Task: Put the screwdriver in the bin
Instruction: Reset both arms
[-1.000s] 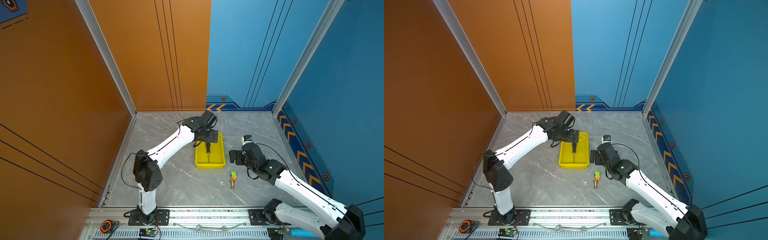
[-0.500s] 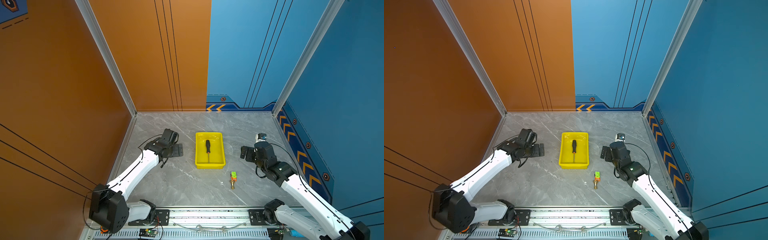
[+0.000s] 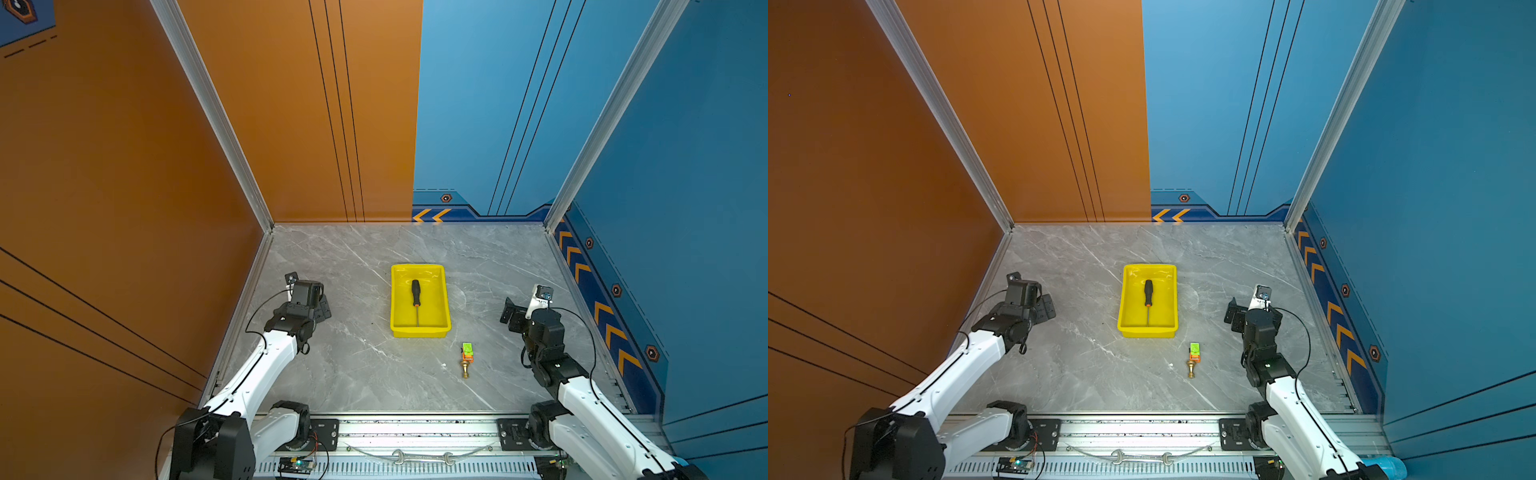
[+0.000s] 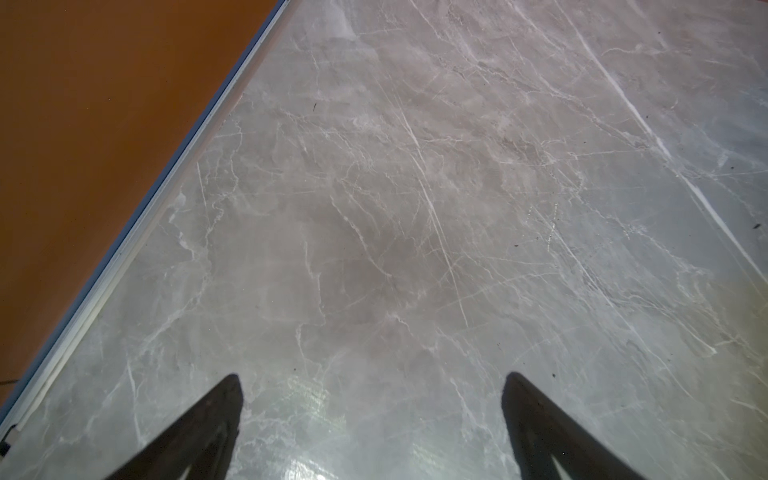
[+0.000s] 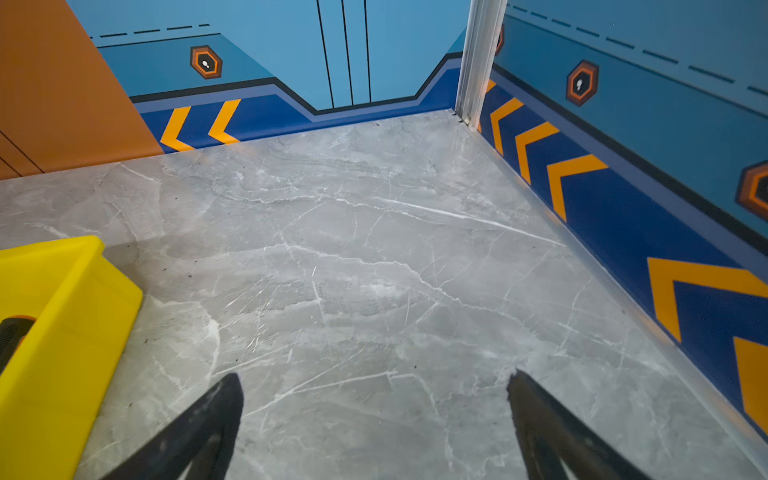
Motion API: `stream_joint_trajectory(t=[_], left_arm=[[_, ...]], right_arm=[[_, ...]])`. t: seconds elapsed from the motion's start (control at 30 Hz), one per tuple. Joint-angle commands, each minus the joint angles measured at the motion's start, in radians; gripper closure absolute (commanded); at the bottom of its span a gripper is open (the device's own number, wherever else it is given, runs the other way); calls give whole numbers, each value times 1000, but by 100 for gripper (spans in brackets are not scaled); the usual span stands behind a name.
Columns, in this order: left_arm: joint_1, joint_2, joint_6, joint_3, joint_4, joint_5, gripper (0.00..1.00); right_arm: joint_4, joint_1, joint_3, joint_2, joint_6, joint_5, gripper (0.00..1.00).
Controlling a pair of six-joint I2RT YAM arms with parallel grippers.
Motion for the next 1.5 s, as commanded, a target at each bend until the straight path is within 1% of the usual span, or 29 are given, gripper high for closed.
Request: stream_joint_trajectory(t=[0.0, 0.03, 0.17, 0.23, 0.3, 0.4, 0.57, 0.67, 0.8, 1.0, 1.2, 1.4, 1.47], left_arm=[[4, -27, 99, -93, 252, -18, 2], [6, -34, 127, -126, 316, -15, 2], [32, -40, 190, -159, 417, 2, 2], [32, -28, 280, -177, 475, 20, 2], [34, -17, 321, -212, 556, 1, 2], [41, -1, 339, -268, 674, -10, 2], [55, 69, 340, -309, 810, 7, 2], [59, 132, 340, -320, 909, 29, 2], [59, 217, 358, -294, 1001, 52, 2], [61, 315, 412, -249, 1064, 126, 2], [62, 368, 427, -254, 1126, 142, 2], [64, 417, 430, -253, 1166, 155, 2], [67, 431, 425, -254, 1179, 154, 2]], right_arm=[[172, -30, 17, 92, -93, -3, 0], [201, -40, 19, 130, -97, -13, 0], [332, -58, 20, 268, -93, -38, 0], [384, -58, 16, 321, -87, -48, 0], [429, -57, 8, 358, -86, -46, 0], [449, -59, 7, 387, -105, -44, 0], [517, -77, -5, 430, -120, -76, 0], [554, -90, 4, 464, -122, -85, 0], [591, -107, 24, 515, -125, -120, 0], [698, -138, 25, 617, -100, -137, 0], [758, -141, 21, 678, -102, -168, 0], [810, -145, 19, 728, -97, -160, 0], [794, -148, 25, 726, -91, -156, 0]])
